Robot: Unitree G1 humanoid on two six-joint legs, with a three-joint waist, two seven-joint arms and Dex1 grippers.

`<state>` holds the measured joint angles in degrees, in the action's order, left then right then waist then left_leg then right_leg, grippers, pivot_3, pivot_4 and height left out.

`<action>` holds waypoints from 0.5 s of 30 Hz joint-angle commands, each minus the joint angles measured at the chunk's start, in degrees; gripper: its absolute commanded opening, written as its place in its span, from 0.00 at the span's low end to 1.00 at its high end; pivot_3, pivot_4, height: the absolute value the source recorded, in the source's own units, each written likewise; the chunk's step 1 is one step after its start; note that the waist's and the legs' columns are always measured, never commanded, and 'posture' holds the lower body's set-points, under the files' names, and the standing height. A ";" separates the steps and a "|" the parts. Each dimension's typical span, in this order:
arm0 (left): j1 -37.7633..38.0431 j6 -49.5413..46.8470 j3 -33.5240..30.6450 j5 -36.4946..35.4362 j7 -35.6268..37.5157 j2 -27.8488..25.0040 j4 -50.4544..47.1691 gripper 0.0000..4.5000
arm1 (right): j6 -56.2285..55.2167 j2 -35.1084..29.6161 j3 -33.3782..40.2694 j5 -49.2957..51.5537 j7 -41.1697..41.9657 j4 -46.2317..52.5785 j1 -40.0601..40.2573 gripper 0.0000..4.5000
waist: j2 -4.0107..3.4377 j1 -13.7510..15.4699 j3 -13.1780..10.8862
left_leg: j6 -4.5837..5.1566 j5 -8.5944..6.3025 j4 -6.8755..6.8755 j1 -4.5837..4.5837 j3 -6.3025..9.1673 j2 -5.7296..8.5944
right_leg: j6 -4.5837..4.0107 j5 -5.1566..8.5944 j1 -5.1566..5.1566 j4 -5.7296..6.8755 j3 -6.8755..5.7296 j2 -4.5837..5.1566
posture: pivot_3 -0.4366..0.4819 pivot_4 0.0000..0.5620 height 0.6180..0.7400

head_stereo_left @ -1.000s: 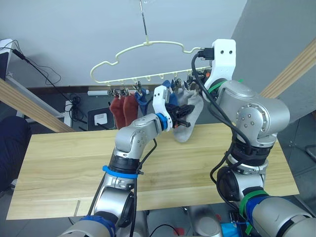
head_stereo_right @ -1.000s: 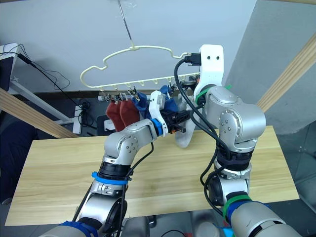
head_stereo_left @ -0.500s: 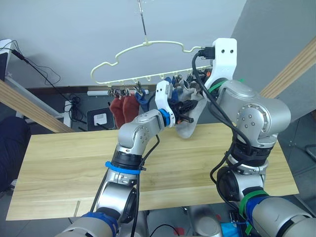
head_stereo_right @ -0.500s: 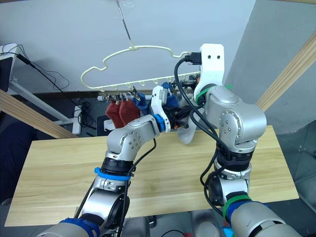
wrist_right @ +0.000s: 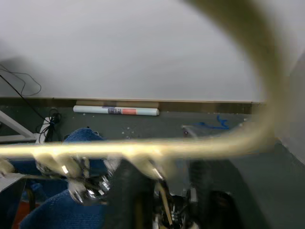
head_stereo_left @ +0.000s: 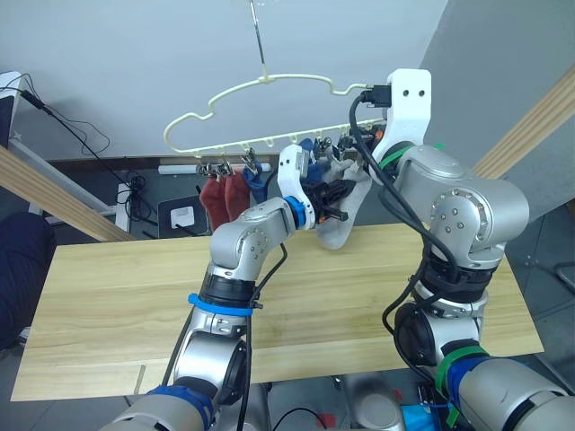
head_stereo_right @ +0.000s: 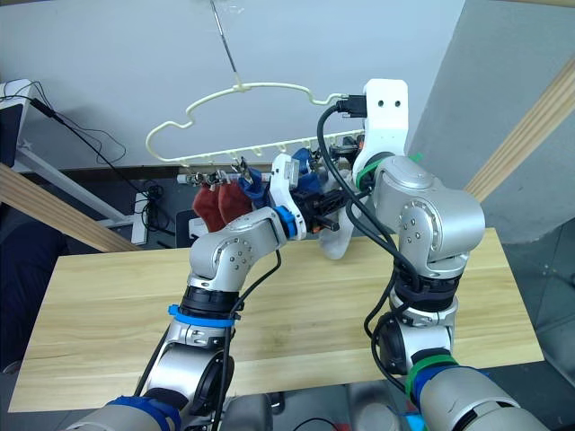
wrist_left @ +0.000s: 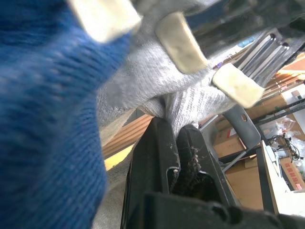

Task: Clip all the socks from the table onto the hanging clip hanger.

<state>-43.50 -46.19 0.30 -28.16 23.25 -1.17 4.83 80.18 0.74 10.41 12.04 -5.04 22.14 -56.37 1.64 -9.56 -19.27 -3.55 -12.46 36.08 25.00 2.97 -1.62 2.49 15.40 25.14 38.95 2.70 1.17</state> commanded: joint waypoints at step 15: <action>-0.04 -1.44 0.12 -1.87 0.82 0.13 -4.07 0.25 | 0.92 -0.18 1.00 0.55 0.78 2.84 -0.11 0.86 | 0.00 -0.15 0.00 | 0.00 0.00 0.00 0.00 0.00 0.00 | 0.00 0.00 0.01 0.01 0.00 0.00 | 0.13 0.64 1.00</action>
<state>-43.46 -47.31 0.20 -28.95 23.28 -1.04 4.38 80.75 0.62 10.73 12.08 -4.88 22.15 -56.23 1.64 -9.71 -19.27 -3.54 -12.46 36.08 25.00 2.97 -1.62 2.49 15.40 25.15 38.96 2.70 1.16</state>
